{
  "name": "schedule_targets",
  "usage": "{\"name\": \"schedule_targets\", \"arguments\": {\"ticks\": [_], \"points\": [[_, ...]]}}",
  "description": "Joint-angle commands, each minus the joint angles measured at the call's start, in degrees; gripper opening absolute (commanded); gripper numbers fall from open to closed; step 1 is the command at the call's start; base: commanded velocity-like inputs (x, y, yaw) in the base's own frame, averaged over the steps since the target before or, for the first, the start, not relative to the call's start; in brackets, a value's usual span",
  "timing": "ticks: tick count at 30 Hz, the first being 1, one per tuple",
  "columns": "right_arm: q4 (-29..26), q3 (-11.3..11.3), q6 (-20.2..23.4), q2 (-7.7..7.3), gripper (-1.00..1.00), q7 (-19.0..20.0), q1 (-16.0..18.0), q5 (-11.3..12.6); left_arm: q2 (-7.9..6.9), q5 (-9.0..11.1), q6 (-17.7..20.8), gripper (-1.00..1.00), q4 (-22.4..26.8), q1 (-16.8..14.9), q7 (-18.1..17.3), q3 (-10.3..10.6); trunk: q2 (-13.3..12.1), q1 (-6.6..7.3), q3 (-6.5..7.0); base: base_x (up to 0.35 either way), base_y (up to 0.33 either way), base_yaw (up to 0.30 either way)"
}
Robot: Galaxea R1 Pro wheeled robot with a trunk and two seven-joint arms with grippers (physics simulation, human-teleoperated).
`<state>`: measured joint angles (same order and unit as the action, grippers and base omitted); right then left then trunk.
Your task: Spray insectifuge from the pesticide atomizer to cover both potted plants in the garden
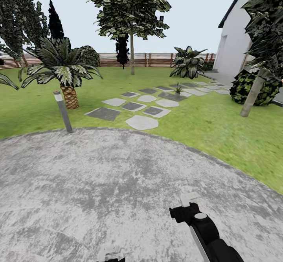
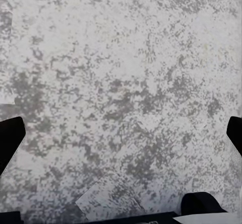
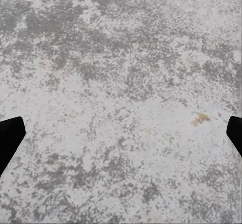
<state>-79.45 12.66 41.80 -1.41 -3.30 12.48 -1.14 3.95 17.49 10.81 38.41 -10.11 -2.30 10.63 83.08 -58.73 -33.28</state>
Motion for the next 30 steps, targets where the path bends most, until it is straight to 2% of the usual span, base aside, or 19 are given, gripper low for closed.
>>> {"name": "schedule_targets", "arguments": {"ticks": [1, 30], "points": [[-0.1, 0.0, 0.0, 0.0, 1.0, 0.0, 0.0, 0.0, 0.0, 0.0, 0.0, 1.0, 0.0, 0.0, 0.0, 0.0, 0.0, 0.0, 0.0, 0.32, 0.0, 0.0], [-0.1, -0.5, 0.0, -0.03, 1.0, -0.1, 0.0, -0.1, 0.01, 0.1, -0.1, 1.0, -0.1, 0.0, 0.4, 0.0, 0.0, 0.0, 0.0, 0.32, 0.0, 0.0]]}}
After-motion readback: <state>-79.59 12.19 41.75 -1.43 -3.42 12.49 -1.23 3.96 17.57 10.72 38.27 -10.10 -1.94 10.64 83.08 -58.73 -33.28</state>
